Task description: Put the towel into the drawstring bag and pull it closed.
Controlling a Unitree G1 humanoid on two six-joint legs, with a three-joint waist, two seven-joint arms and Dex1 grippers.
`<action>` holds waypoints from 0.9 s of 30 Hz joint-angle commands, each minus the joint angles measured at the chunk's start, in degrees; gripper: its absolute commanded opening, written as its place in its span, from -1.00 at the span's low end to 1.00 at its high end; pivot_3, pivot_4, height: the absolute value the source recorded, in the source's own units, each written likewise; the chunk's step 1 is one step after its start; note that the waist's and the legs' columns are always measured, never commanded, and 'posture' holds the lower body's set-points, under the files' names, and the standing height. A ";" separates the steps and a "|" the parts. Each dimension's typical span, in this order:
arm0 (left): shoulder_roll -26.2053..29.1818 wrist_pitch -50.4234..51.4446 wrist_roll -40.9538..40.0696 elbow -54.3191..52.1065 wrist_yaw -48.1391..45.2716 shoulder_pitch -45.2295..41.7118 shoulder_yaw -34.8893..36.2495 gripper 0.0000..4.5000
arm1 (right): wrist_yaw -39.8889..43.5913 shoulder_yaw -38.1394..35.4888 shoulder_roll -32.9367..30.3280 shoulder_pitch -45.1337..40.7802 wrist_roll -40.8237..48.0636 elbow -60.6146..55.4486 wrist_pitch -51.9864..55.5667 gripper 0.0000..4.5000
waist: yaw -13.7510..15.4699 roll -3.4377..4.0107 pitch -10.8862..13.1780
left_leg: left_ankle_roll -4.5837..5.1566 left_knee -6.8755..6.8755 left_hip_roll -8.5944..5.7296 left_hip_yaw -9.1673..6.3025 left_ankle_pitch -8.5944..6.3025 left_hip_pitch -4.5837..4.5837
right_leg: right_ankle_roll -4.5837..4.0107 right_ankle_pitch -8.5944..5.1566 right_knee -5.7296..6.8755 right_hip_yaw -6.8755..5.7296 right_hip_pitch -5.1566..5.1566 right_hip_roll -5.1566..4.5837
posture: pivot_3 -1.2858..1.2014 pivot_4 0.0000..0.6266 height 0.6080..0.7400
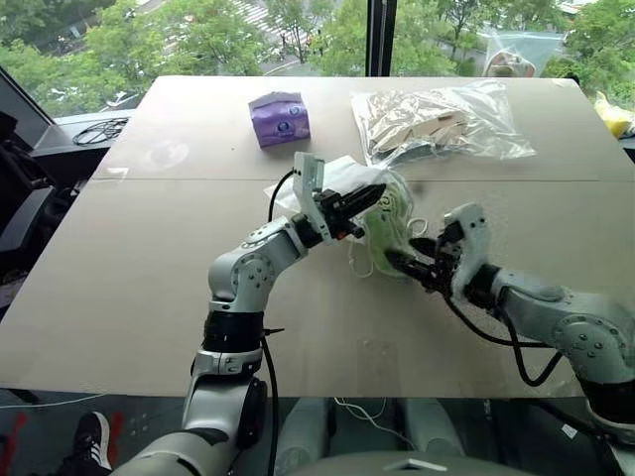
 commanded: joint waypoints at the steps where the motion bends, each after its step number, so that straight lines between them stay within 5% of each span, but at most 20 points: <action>1: -0.11 0.17 -1.38 -2.54 -0.13 -0.20 0.33 -1.00 | 3.44 3.36 1.62 -1.98 -6.60 -0.66 -0.67 0.43 | 0.12 -0.02 0.01 | 0.00 0.02 -0.01 0.00 0.00 -0.01 | 0.00 0.00 0.00 0.00 0.00 0.00 | 0.03 -0.52 1.00; 4: -0.06 0.48 -1.49 -2.94 0.05 -0.13 0.38 -1.00 | 3.39 6.78 1.66 -3.26 -14.28 2.15 0.55 0.43 | 0.28 -0.02 0.01 | -0.01 0.09 -0.02 -0.01 0.01 -0.06 | 0.00 0.01 -0.01 0.00 0.01 -0.03 | 0.03 -0.52 1.00; 6: 0.02 0.76 -1.66 -3.37 0.19 0.03 0.45 -1.00 | 3.02 6.03 3.09 -3.10 -17.09 3.41 -0.34 0.19 | 0.44 -0.03 0.01 | -0.02 0.11 -0.03 -0.01 0.01 -0.07 | 0.00 0.01 -0.02 0.00 0.01 -0.05 | 0.03 -0.52 1.00; 9: 0.39 1.32 -1.96 -4.19 0.15 0.59 0.55 -1.00 | 2.26 3.81 5.73 -3.37 -20.73 4.86 -1.37 -0.44 | 0.40 -0.03 0.01 | -0.03 0.11 -0.02 -0.03 0.01 -0.08 | 0.00 0.01 -0.01 -0.01 0.00 -0.05 | 0.03 -0.52 1.00; 10: 0.48 1.46 -2.00 -4.45 0.11 0.78 0.43 -1.00 | 1.89 3.18 6.27 -3.61 -22.21 5.43 -1.76 -0.44 | 0.38 -0.03 0.01 | -0.03 0.11 -0.02 -0.02 0.01 -0.08 | 0.00 0.01 0.00 0.00 0.00 -0.05 | 0.03 -0.52 1.00; 11: 0.55 1.63 -2.01 -4.70 0.07 0.89 0.21 -1.00 | 1.41 2.24 7.02 -3.90 -23.20 6.15 -2.62 -0.70 | 0.29 -0.03 0.01 | -0.03 0.11 -0.02 -0.02 0.01 -0.08 | 0.00 0.01 0.00 0.00 0.00 -0.05 | 0.03 -0.52 1.00; 14: 1.23 2.55 -2.02 -6.00 -1.25 1.06 -1.63 -1.00 | 3.35 -0.75 9.89 -5.61 -23.17 6.43 -4.75 -0.97 | 0.29 -0.03 0.01 | -0.03 0.12 -0.03 0.00 0.01 -0.07 | -0.01 0.01 0.01 0.02 0.00 -0.05 | 0.03 -0.52 1.00; 18: 2.43 5.64 -4.50 -8.44 -4.16 1.39 -3.66 -1.00 | 5.14 -5.90 17.60 -8.61 -18.60 6.89 -5.03 -0.97 | 0.05 -0.03 0.01 | -0.03 0.13 -0.01 -0.02 0.01 -0.06 | -0.01 0.02 0.05 0.01 -0.01 -0.02 | 0.03 -0.52 1.00; 27: 2.93 9.59 -9.91 -11.06 -8.31 1.14 -4.26 -1.00 | 13.24 -0.95 24.07 -10.59 -21.88 15.35 -5.46 -0.97 | -0.08 -0.03 0.01 | -0.02 0.12 -0.02 -0.03 0.01 -0.04 | -0.02 0.03 0.07 -0.01 -0.01 -0.02 | 0.03 -0.52 1.00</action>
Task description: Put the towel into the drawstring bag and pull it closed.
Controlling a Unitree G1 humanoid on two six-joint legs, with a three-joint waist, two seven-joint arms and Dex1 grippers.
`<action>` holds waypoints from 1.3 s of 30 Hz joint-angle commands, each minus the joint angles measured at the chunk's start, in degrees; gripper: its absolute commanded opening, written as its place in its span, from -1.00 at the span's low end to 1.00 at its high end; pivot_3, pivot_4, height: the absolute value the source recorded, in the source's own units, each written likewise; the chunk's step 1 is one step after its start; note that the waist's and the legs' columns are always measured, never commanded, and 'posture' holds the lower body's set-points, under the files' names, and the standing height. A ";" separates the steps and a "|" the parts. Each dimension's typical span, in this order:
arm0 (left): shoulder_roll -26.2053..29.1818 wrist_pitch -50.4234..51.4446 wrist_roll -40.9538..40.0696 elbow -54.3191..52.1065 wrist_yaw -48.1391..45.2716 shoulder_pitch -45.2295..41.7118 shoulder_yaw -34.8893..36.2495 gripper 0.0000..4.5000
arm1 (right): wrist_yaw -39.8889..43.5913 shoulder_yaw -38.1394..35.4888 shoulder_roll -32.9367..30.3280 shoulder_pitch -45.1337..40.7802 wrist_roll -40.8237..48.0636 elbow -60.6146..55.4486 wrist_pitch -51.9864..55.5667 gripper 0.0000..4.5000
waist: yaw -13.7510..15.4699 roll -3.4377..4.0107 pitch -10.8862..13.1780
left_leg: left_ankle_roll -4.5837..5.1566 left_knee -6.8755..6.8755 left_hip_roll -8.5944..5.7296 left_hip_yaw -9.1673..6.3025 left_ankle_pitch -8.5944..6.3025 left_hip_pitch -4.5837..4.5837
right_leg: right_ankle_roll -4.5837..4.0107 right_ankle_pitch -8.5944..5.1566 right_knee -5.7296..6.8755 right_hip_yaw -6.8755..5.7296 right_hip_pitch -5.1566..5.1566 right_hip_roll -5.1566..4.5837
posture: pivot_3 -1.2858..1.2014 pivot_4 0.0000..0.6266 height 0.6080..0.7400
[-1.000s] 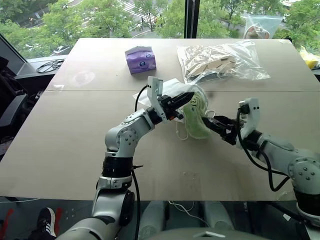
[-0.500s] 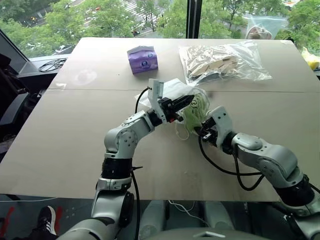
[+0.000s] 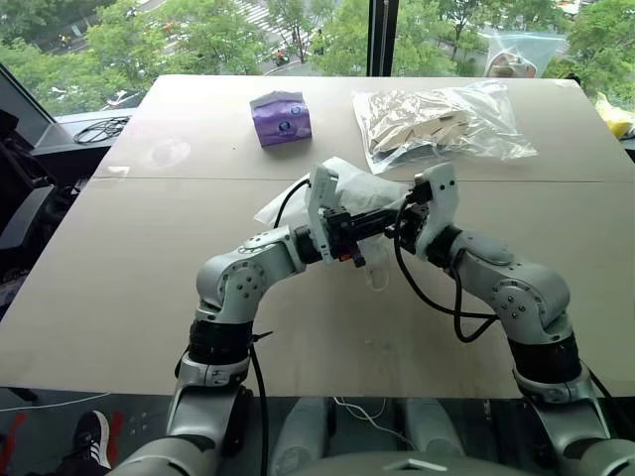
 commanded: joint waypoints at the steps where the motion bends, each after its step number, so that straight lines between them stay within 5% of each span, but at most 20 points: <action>1: -1.72 0.91 -4.72 -3.59 -2.19 -1.32 -0.51 -1.00 | 1.36 1.12 4.06 -1.59 -1.78 3.58 -2.37 -0.97 | -0.03 0.00 0.00 | 0.00 0.00 0.00 0.00 0.00 0.01 | 0.00 0.00 0.03 0.00 0.00 0.00 | 0.03 -0.52 1.00; 3: -1.68 0.92 -4.16 -3.99 -1.91 -0.85 -0.15 -1.00 | 0.25 -0.99 7.12 -1.94 -2.37 5.56 -4.81 -0.97 | -0.08 0.00 0.00 | -0.01 0.00 0.01 -0.01 0.00 0.01 | -0.01 0.01 0.04 0.00 -0.01 0.01 | 0.03 -0.52 1.00; 11: 0.59 -1.94 -1.88 -0.43 -1.99 -1.60 3.57 -1.00 | -0.20 -8.01 4.50 4.25 -1.31 -0.02 -1.76 0.69 | 0.34 0.00 0.00 | -0.02 0.01 -0.02 0.01 0.01 -0.02 | -0.02 0.01 0.00 0.00 -0.03 -0.05 | 0.03 -0.52 1.00; 20: 1.56 -5.92 1.28 4.48 -2.57 -3.13 3.29 -1.00 | 7.25 -13.77 -5.59 13.34 4.83 -12.78 -0.05 0.69 | -0.08 0.00 0.00 | 0.00 0.01 0.01 0.03 0.00 0.01 | -0.02 0.01 0.07 0.02 -0.03 0.01 | 0.03 -0.52 1.00; 27: 2.17 -7.04 1.82 6.70 -4.31 -4.86 3.33 -1.00 | 14.69 -17.20 -14.42 20.53 0.26 -13.55 -7.58 0.69 | 0.20 -0.01 0.00 | 0.06 0.10 -0.01 0.03 -0.04 0.02 | -0.01 0.01 0.08 0.01 0.02 0.01 | 0.03 -0.52 1.00; 31: 2.31 -7.04 1.84 7.24 -4.87 -5.41 3.32 -1.00 | 14.07 -13.52 -19.77 21.32 -9.46 -9.21 -10.98 0.69 | 0.02 -0.02 0.01 | 0.11 0.21 -0.01 0.04 -0.06 0.01 | -0.01 0.02 0.09 0.01 0.05 0.01 | 0.03 -0.52 1.00; 39: 1.94 -7.06 2.02 6.85 -4.93 -5.39 3.02 -1.00 | 9.95 -3.92 -15.47 15.11 -22.42 1.50 -15.98 0.69 | 0.18 -0.02 0.03 | 0.07 0.46 0.00 0.03 -0.04 0.08 | -0.02 0.01 0.48 0.04 0.04 0.05 | 0.03 -0.52 1.00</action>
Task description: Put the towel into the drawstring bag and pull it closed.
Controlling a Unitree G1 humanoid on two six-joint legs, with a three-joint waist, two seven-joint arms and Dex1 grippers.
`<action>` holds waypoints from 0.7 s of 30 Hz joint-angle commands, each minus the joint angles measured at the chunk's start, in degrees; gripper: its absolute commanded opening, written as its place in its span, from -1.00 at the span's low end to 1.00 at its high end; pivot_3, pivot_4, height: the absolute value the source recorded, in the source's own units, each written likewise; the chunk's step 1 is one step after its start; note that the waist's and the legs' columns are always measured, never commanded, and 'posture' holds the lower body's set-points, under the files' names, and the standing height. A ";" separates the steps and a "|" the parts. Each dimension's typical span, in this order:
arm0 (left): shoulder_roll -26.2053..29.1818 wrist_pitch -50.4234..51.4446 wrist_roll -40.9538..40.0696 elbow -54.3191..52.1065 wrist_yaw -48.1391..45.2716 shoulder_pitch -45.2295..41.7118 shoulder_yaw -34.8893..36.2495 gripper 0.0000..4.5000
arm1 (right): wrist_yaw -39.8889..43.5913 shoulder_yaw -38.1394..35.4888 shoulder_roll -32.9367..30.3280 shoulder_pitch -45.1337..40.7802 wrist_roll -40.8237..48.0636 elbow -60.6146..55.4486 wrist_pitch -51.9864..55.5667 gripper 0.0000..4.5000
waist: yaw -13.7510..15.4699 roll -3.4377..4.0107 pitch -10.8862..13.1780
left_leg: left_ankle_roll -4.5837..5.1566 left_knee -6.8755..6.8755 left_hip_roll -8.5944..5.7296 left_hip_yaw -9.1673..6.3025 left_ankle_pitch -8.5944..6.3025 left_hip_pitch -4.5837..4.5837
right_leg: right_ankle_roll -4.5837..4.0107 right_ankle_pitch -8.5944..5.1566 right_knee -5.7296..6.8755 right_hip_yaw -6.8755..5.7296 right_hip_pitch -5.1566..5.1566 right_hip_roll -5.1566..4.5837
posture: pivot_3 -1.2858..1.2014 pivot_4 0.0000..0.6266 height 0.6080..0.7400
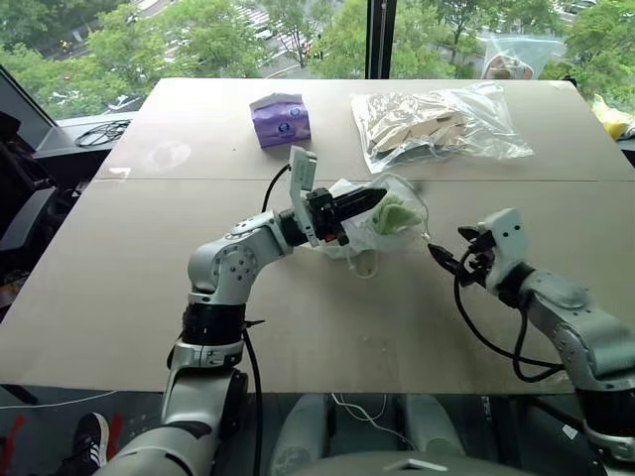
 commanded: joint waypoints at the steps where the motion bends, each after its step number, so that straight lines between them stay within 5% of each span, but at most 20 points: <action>1: 0.14 -0.76 -0.54 -1.54 -0.20 -0.68 0.66 -1.00 | -1.85 1.16 1.75 -2.14 -4.54 2.97 -4.09 0.69 | 0.14 0.00 0.00 | 0.00 0.02 -0.01 0.01 0.00 -0.01 | 0.00 0.00 0.00 0.01 0.00 -0.01 | 0.03 -0.52 1.00; 6: 0.46 -0.41 -0.85 -2.74 0.25 0.28 0.82 -1.00 | -1.52 1.22 4.87 -4.73 -6.43 6.72 -6.85 0.69 | 0.13 -0.01 0.01 | -0.10 0.02 -0.01 -0.02 0.06 -0.01 | 0.00 0.00 0.01 0.00 0.00 -0.01 | 0.03 -0.52 1.00; 15: 0.60 -2.77 1.82 -2.29 1.85 0.93 -0.06 -1.00 | 1.23 -1.09 7.81 -4.69 -3.71 6.27 -7.41 -0.98 | 0.07 -0.01 0.01 | -0.10 0.02 -0.01 -0.01 0.05 -0.01 | 0.00 0.00 0.02 0.01 0.00 -0.02 | 0.03 -0.52 1.00; 21: 0.44 -2.81 1.80 -1.92 2.47 0.83 0.63 -1.00 | -2.22 -4.36 9.63 -5.81 -3.86 5.42 -7.56 -0.99 | 0.07 -0.01 0.01 | -0.10 0.02 -0.01 -0.02 0.06 -0.01 | 0.00 0.00 0.05 0.01 -0.01 -0.02 | 0.03 -0.52 1.00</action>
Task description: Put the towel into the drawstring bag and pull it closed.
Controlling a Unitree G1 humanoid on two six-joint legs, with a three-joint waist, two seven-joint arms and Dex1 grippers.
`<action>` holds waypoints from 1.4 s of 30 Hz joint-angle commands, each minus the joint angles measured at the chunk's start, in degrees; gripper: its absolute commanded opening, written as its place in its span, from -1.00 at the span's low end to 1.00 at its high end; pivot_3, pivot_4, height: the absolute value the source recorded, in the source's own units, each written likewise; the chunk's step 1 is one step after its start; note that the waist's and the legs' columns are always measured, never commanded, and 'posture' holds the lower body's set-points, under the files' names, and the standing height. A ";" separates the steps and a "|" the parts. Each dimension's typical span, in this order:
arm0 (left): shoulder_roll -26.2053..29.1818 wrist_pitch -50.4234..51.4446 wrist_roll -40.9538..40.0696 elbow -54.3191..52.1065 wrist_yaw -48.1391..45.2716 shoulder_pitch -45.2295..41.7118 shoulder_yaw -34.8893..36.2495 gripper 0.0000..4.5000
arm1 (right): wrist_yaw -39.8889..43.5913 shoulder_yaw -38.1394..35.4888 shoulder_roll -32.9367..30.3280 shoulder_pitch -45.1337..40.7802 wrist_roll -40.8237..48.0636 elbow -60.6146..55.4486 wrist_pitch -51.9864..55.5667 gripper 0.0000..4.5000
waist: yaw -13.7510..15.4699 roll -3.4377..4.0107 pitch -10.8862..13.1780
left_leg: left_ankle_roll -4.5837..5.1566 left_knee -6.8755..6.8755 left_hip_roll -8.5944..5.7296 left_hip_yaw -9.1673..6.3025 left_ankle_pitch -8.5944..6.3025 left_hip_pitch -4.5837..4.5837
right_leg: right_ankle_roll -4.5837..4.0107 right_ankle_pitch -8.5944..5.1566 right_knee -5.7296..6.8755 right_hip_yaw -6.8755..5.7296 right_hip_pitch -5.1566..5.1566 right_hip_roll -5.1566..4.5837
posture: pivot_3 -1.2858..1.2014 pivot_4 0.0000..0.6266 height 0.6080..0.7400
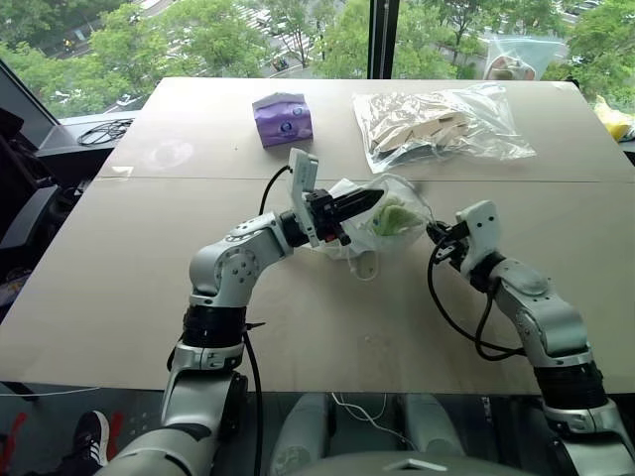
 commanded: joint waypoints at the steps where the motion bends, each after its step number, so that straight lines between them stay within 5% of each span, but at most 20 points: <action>1: 0.37 -1.42 0.03 -1.63 -0.12 0.12 0.90 -0.81 | -2.35 -3.50 0.88 -1.70 0.53 -3.38 -0.45 -1.00 | -0.03 0.00 0.00 | 0.00 0.00 0.00 0.00 0.00 0.00 | 0.00 0.00 0.00 0.00 0.00 0.00 | 0.03 -0.52 1.00; 8: 4.15 0.18 -1.15 -4.08 -1.65 0.83 2.23 0.44 | -3.44 -4.25 2.14 -2.65 0.69 -3.82 0.37 -1.00 | -0.17 0.00 0.00 | 0.00 0.00 0.01 0.00 0.00 0.00 | 0.00 0.00 0.07 0.01 -0.03 0.01 | 0.03 -0.52 1.00; 14: 15.82 10.66 -13.92 -10.66 -11.59 6.33 7.90 0.44 | -3.47 -4.83 1.99 -1.72 1.04 -4.66 0.92 -1.00 | -0.40 0.02 0.01 | 0.01 -0.04 0.03 0.06 -0.01 -0.02 | -0.01 -0.01 0.12 0.06 -0.13 0.01 | 0.03 -0.52 1.00; 19: 23.96 8.97 -9.94 -16.85 -17.31 15.33 2.28 0.44 | -3.15 -5.38 1.85 -1.81 1.38 -4.56 1.23 -1.00 | -0.08 0.06 0.04 | 0.14 -0.09 0.04 0.10 -0.08 -0.01 | -0.02 -0.02 0.12 0.11 -0.15 0.00 | 0.03 -0.52 1.00; 32: 10.96 -3.79 6.74 -15.27 -3.52 22.29 -9.05 0.44 | -3.22 -5.92 1.79 -1.99 1.83 -5.23 2.00 -1.00 | -0.17 0.05 0.05 | 0.16 -0.07 0.06 0.07 -0.07 0.01 | -0.09 0.03 0.17 0.10 -0.14 -0.01 | 0.03 -0.52 1.00; 37: 6.80 -9.32 10.38 -11.55 0.17 23.77 -8.17 0.44 | -3.45 -6.06 2.06 -1.44 2.03 -5.57 1.90 -1.00 | 0.05 0.05 0.05 | 0.16 -0.08 0.04 0.04 -0.07 0.01 | -0.10 0.04 0.21 0.06 -0.16 -0.01 | 0.03 -0.52 1.00; 40: 4.59 -13.80 12.76 -10.38 2.12 24.86 -7.77 0.11 | -3.68 -5.68 2.55 -1.20 2.16 -5.82 1.97 -1.00 | 0.05 0.05 0.05 | 0.16 -0.04 0.04 0.07 -0.07 0.01 | -0.10 0.05 0.19 0.09 -0.14 -0.02 | 0.03 -0.52 1.00; 42: 3.19 -15.32 13.60 -10.25 3.54 25.37 -7.66 -0.33 | -3.91 -5.46 2.88 -1.03 2.15 -6.01 2.01 -1.00 | 0.04 0.05 0.05 | 0.16 -0.04 0.04 0.05 -0.07 0.01 | -0.10 0.05 0.20 0.08 -0.14 -0.01 | 0.03 -0.52 1.00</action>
